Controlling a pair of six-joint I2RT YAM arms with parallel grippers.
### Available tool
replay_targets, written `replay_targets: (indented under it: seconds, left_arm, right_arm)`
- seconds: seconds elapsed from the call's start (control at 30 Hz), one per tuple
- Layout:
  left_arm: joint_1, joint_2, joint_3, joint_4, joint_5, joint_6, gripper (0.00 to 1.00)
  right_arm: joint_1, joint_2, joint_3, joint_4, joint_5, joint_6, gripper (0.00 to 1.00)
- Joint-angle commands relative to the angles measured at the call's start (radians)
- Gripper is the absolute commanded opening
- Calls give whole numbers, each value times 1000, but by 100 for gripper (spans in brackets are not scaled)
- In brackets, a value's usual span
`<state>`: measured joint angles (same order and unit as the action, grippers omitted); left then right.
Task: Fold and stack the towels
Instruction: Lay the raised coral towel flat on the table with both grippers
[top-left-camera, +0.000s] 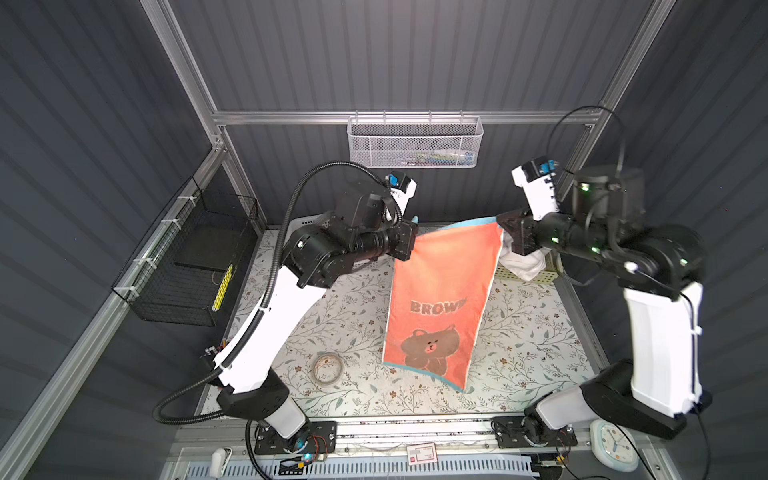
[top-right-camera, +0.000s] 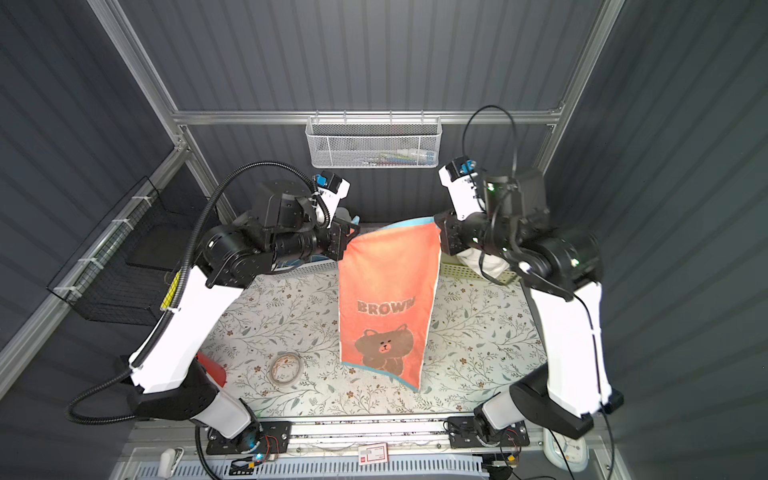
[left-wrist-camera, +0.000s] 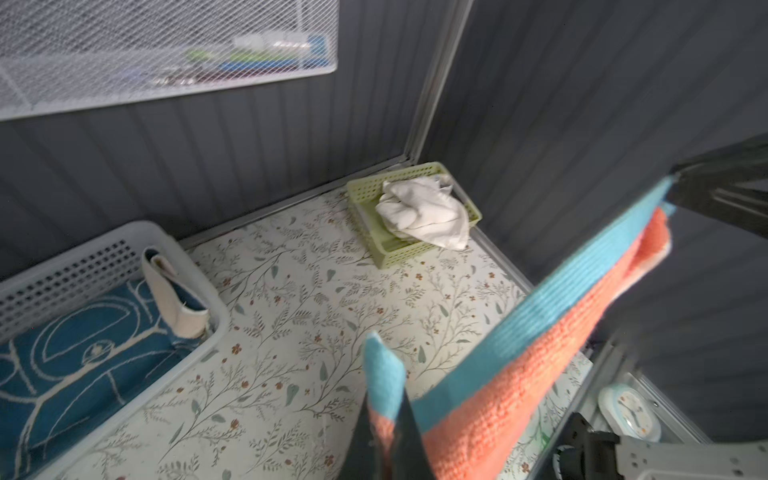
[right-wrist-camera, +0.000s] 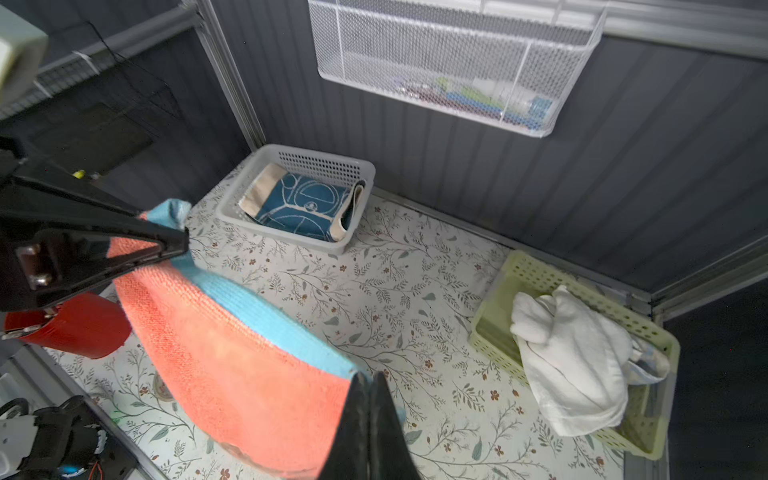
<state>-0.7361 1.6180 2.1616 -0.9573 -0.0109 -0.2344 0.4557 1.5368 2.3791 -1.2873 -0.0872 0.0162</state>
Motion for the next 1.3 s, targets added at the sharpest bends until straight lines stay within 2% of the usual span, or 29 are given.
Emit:
replay_targets:
  seconds: [0.0,0.1,0.3,0.53,0.63,0.67,0.77,1.0,1.07,1.13,1.23,1.27]
  left_arm:
    - [122,34,-110,86,86,-17,0]
    - [223,110,-183,223,224,-22,0]
    - [325,277,-235,462,363,-13,0]
    - [362,353,-388,655,408,-2,0]
    - [362,342,-481,720,415,1,0]
    - [362,335,-509,733,421,0,0]
    - [360,292,-635,801,448,-30,0]
    - [306,148,-1040,965,455,-102,0]
    - [277,102,-1165,1013,431,-135,5]
    - [246,56,-1268,1039,409,-177,21]
    - [204,-26,-1388,1039,368,-228,41]
    - [201,-54,-1417,1038,358,-245,43]
  right_arm:
    - [-68,102,-64,113,-102,-18,0]
    - [-110,227,-57,178,-146,-26,0]
    - [-152,446,7,277,-194,-62,0]
    - [-169,537,-48,316,-231,-59,0]
    - [-169,509,-162,349,-237,-44,0]
    - [-167,483,-220,370,-275,-37,0]
    - [-164,401,-410,445,-286,-24,0]
    - [-155,222,-821,557,-330,12,0]
    - [-152,166,-946,598,-371,31,0]
    - [-150,102,-1091,629,-408,62,3]
    - [-150,15,-1229,641,-458,96,34]
    - [-150,-9,-1256,635,-470,104,38]
